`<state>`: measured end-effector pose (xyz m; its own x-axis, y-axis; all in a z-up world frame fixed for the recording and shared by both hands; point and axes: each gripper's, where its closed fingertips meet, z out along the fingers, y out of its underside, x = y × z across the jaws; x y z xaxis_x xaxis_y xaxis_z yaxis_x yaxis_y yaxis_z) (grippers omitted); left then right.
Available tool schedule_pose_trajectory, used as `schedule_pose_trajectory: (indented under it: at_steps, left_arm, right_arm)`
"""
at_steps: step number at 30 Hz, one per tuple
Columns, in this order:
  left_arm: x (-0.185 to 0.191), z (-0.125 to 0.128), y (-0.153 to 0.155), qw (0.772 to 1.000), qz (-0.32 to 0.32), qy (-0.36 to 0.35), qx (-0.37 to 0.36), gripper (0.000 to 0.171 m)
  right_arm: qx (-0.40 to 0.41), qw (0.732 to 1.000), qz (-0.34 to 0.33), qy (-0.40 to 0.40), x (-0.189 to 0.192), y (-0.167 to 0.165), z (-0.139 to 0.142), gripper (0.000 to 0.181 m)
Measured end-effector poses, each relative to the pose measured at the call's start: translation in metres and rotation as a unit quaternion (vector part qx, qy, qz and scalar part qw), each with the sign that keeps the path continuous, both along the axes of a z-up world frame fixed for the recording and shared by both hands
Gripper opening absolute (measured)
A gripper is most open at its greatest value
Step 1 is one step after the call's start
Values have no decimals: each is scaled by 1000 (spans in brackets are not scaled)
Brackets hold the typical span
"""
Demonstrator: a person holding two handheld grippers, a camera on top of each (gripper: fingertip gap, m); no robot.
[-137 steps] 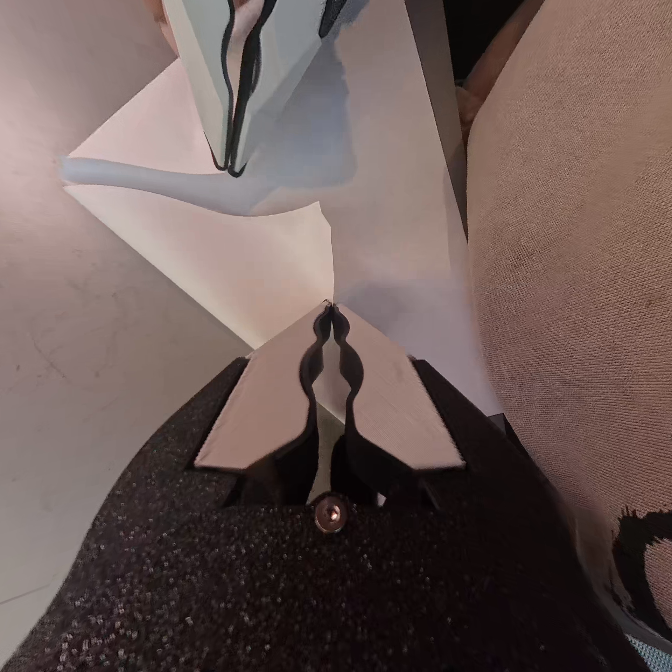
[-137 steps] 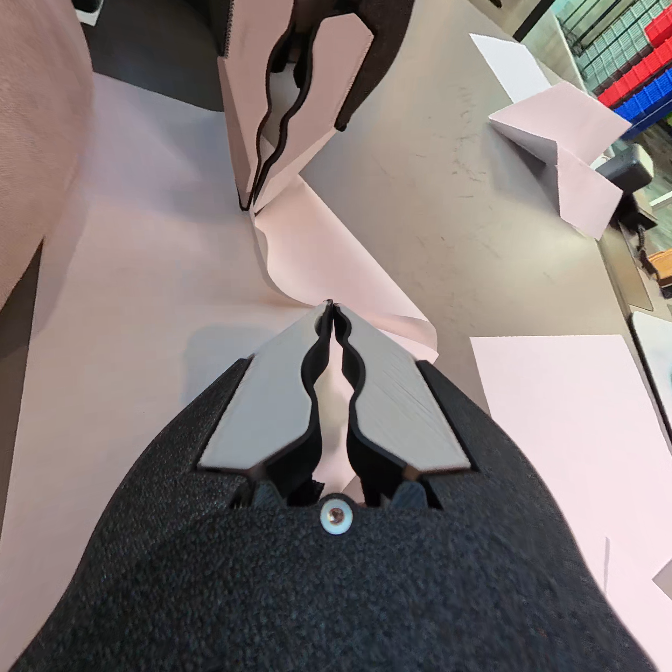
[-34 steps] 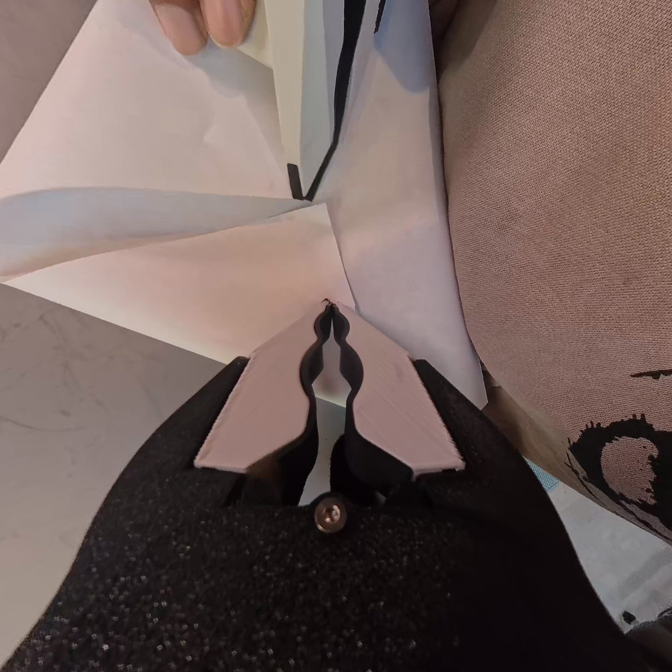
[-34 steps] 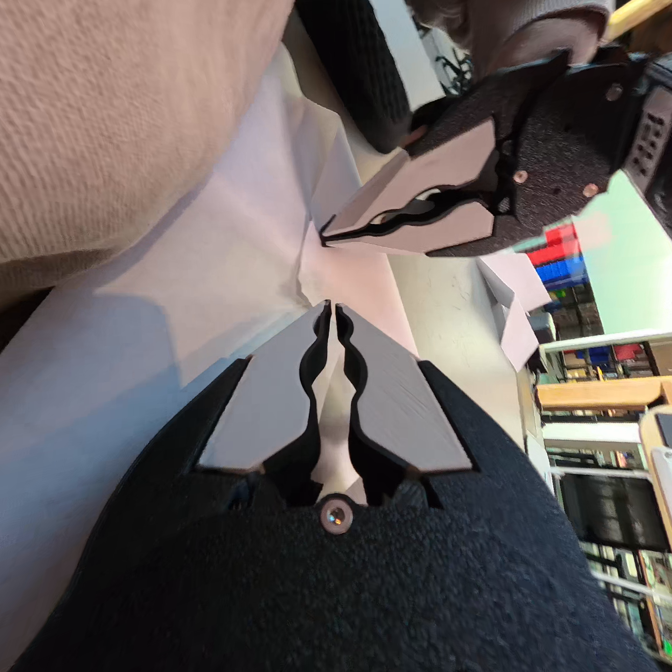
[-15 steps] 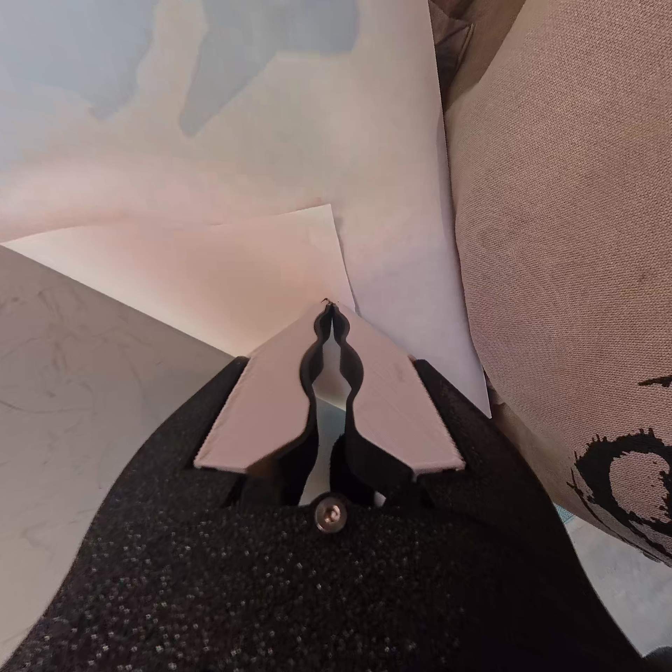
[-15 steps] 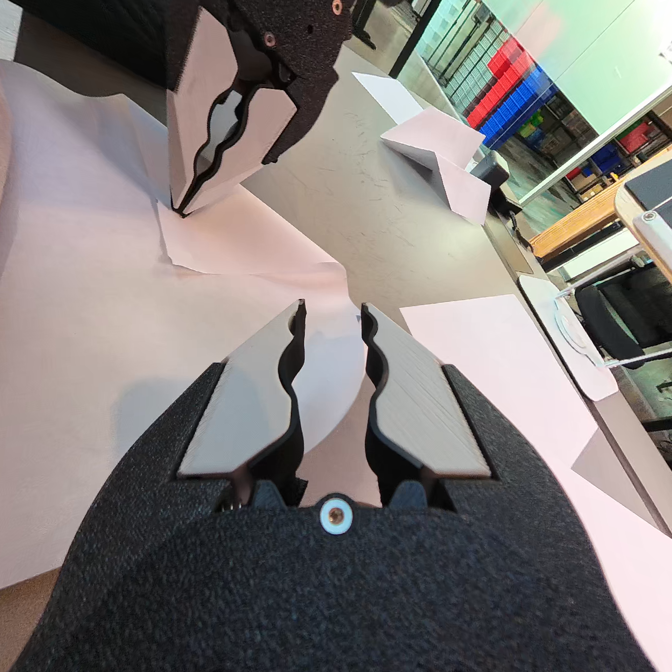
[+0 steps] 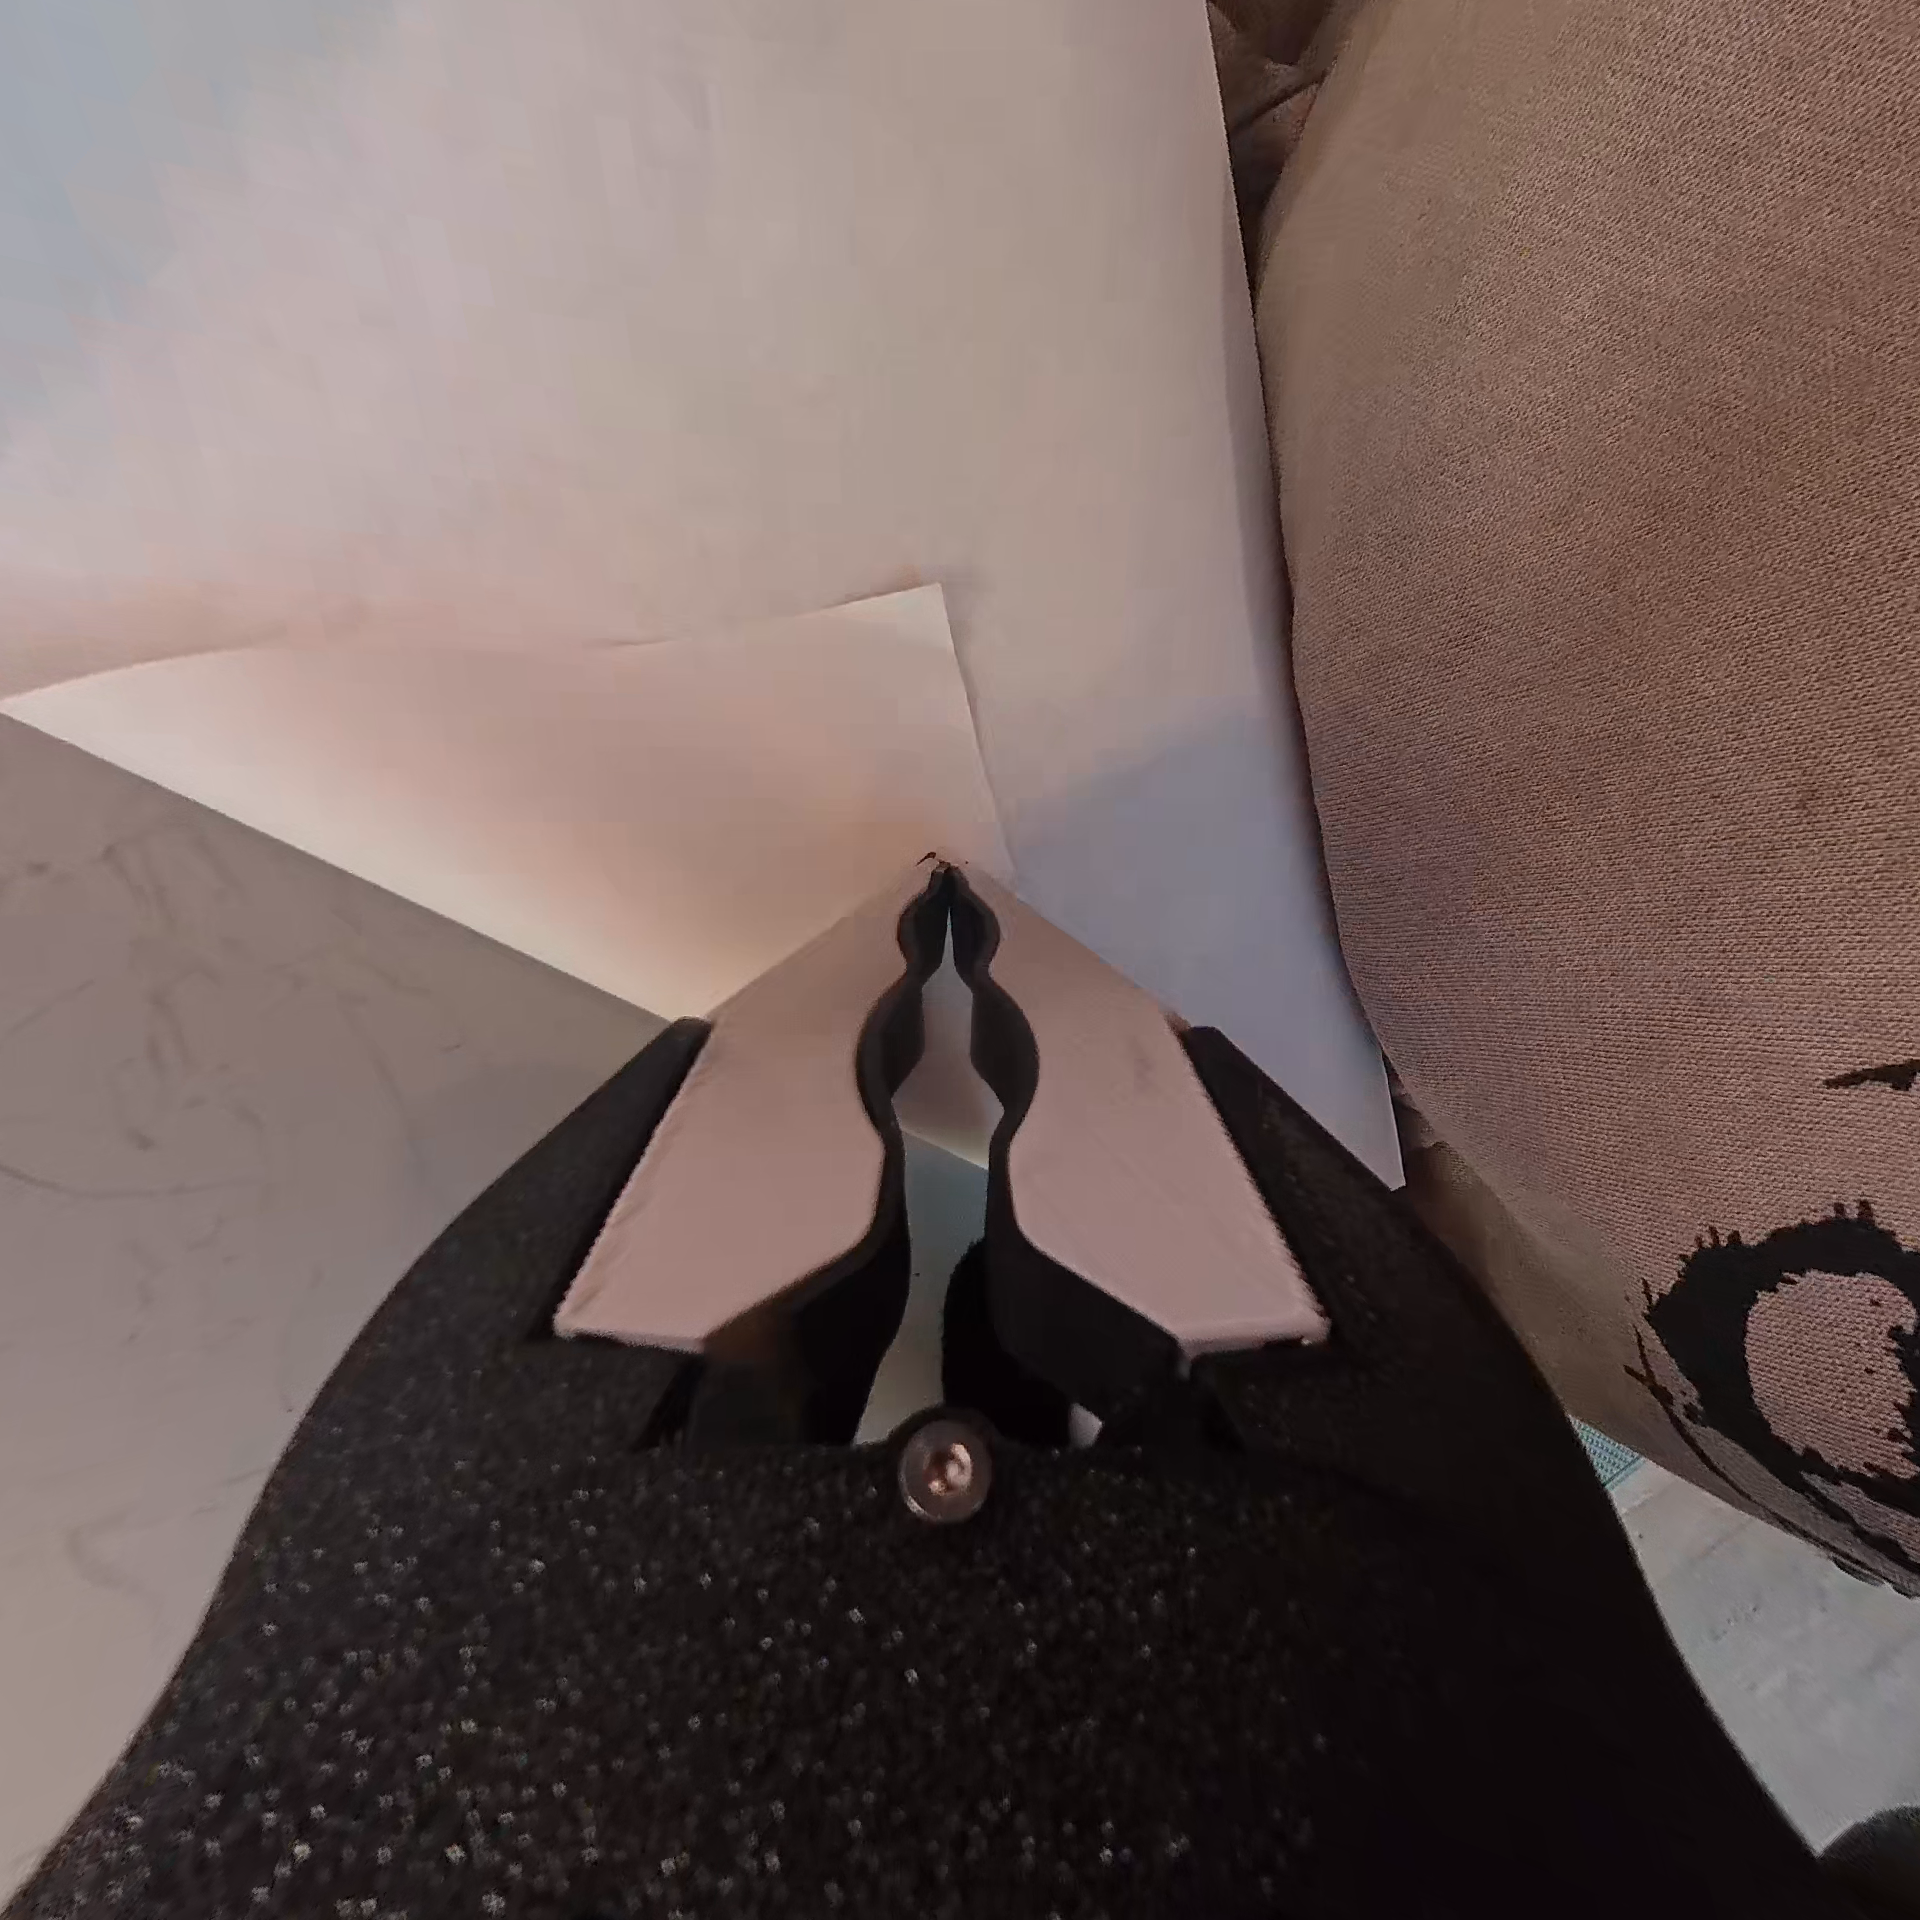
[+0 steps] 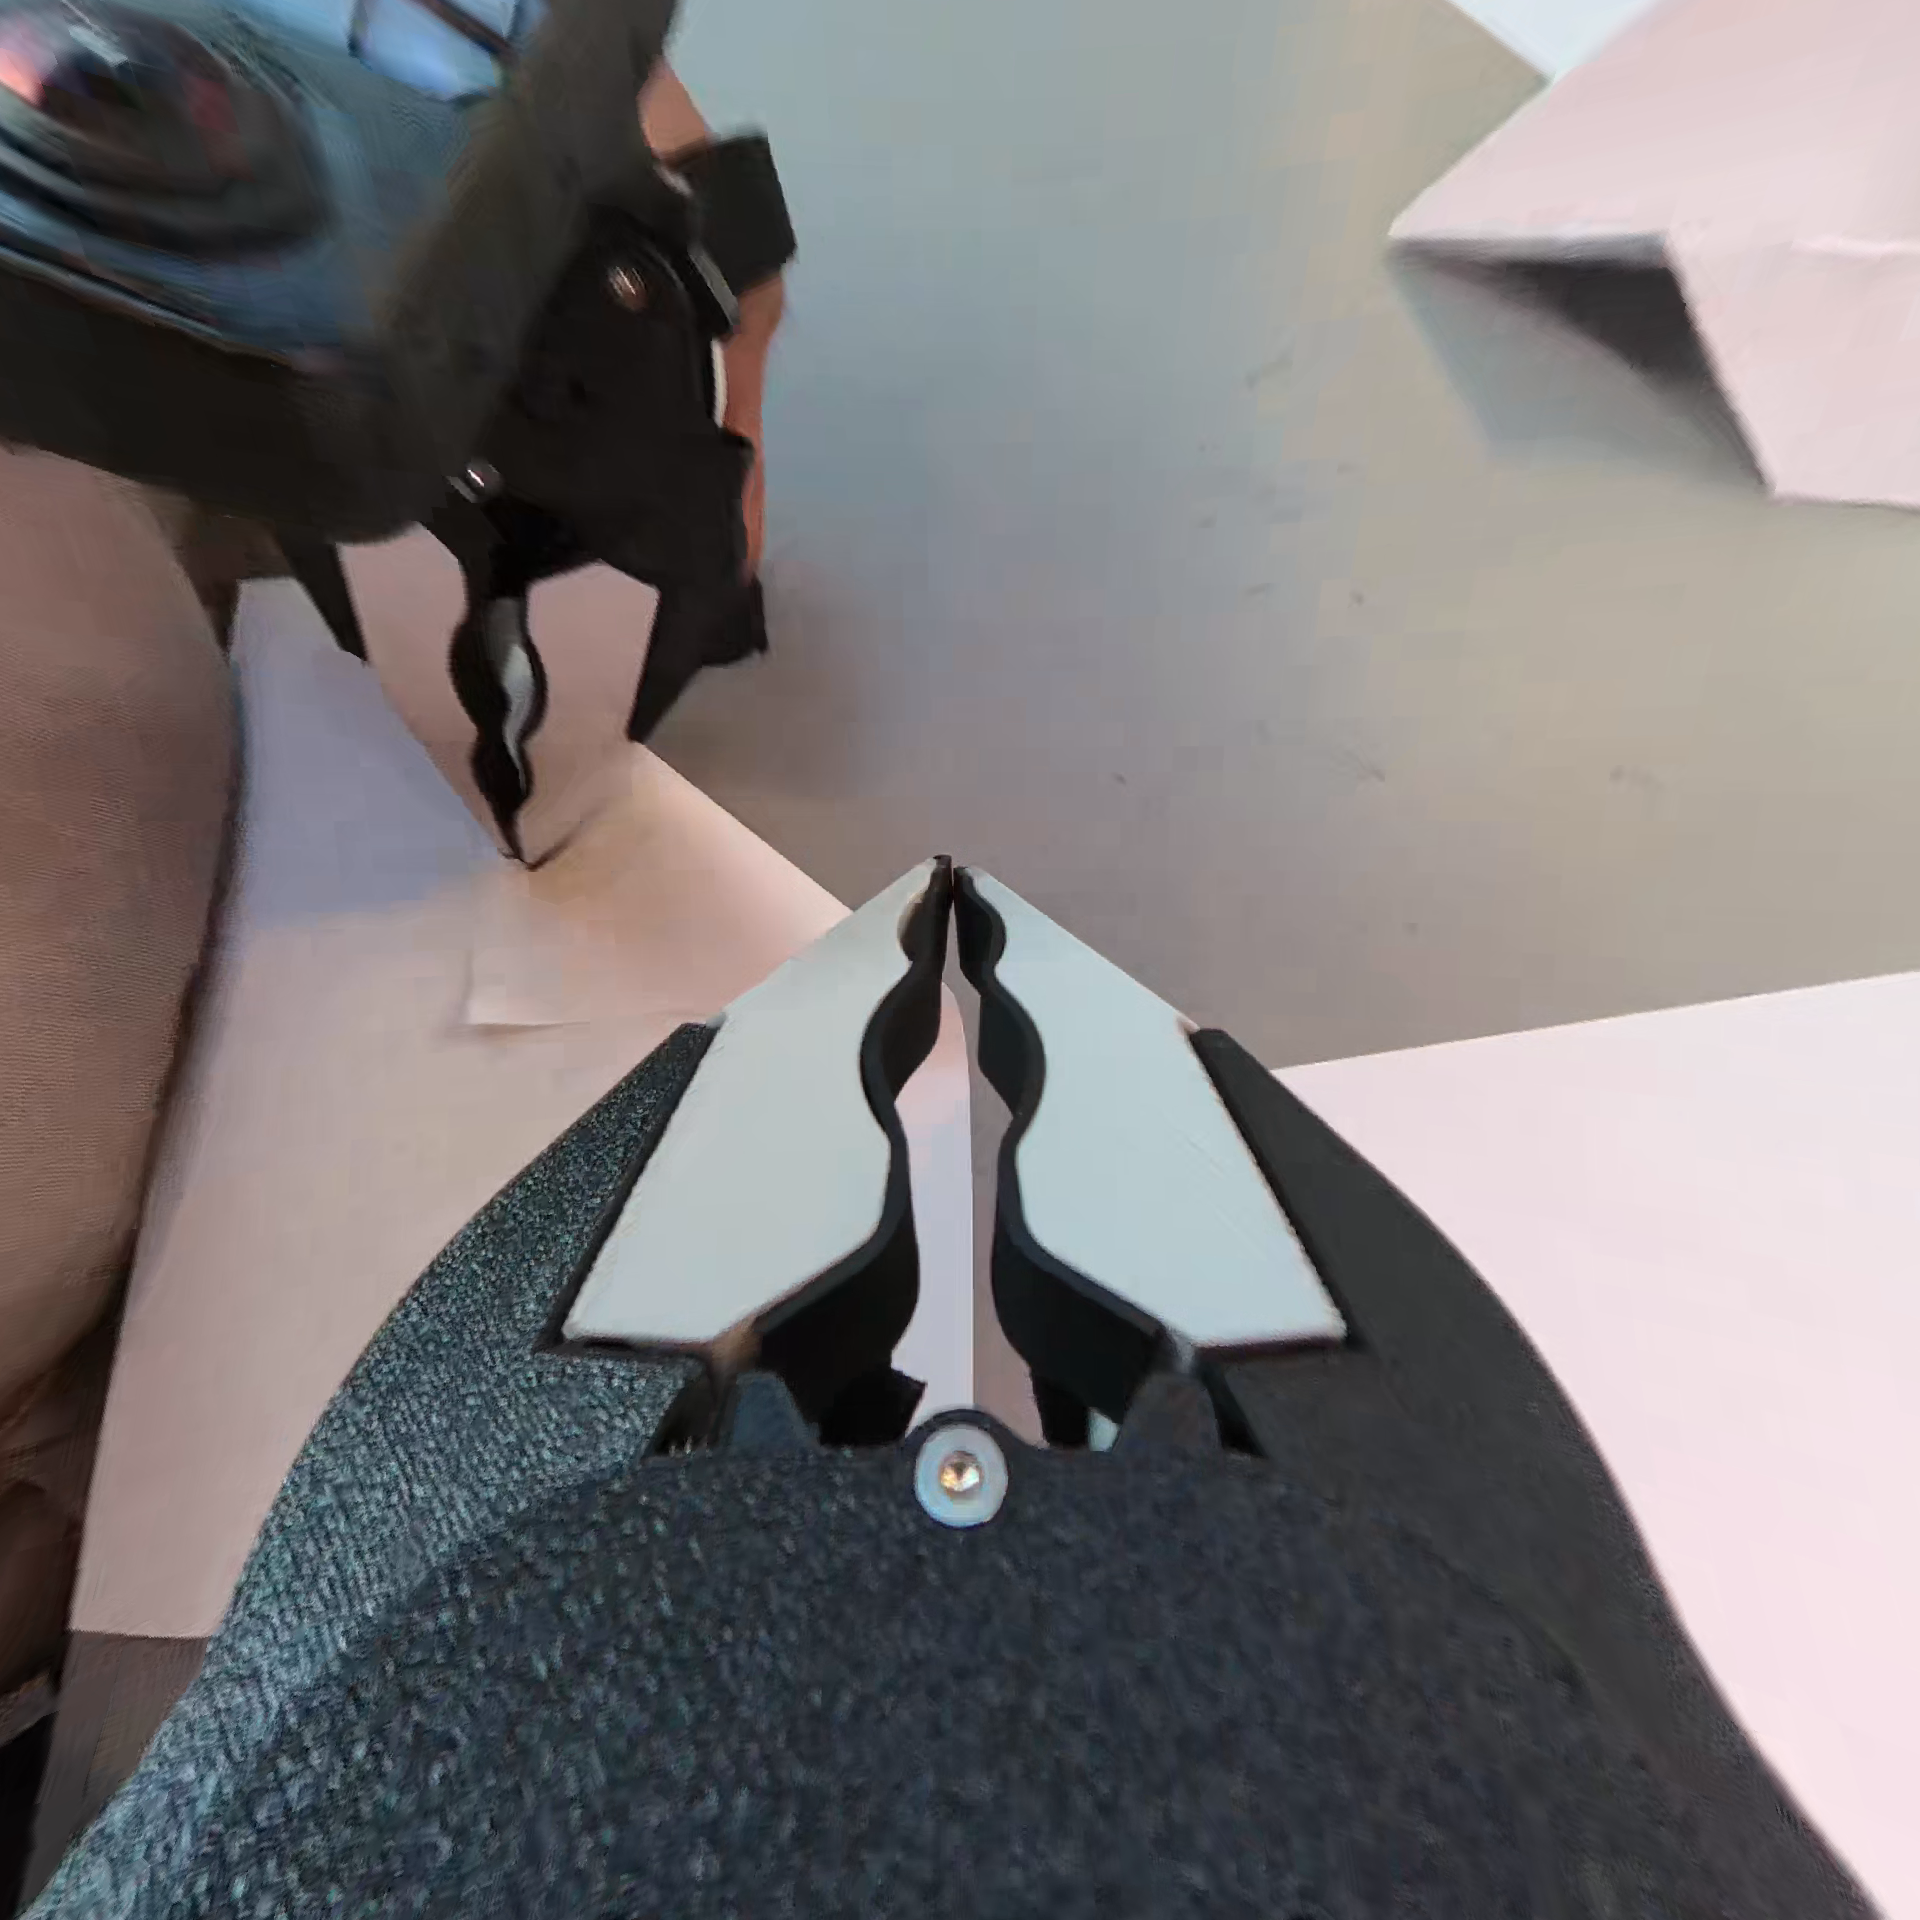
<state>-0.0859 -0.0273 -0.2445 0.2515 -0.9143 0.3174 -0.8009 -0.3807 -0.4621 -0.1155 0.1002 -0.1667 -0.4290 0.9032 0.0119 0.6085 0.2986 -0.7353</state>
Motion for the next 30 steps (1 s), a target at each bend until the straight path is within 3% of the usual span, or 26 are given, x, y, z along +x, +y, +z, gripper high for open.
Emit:
schedule_pose_trajectory:
  at_steps: [3,7,19,25,30]
  left_arm:
    - [0,0,0,1000,3,-5,0,0]
    - [0,1,0,1000,10,-17,-4,0]
    - [3,1,0,999,24,-44,-10,0]
    - [3,2,0,998,28,-49,-20,0]
    - [3,2,0,998,33,-53,-25,0]
  right_arm:
    - [-7,998,23,-59,-2,-12,-38,0]
    - [3,996,13,-84,4,-14,-63,0]
    - [-39,996,-30,-75,11,8,-56,0]
    - [-81,986,33,-139,12,8,-47,0]
    - [-66,976,62,-196,12,2,-58,0]
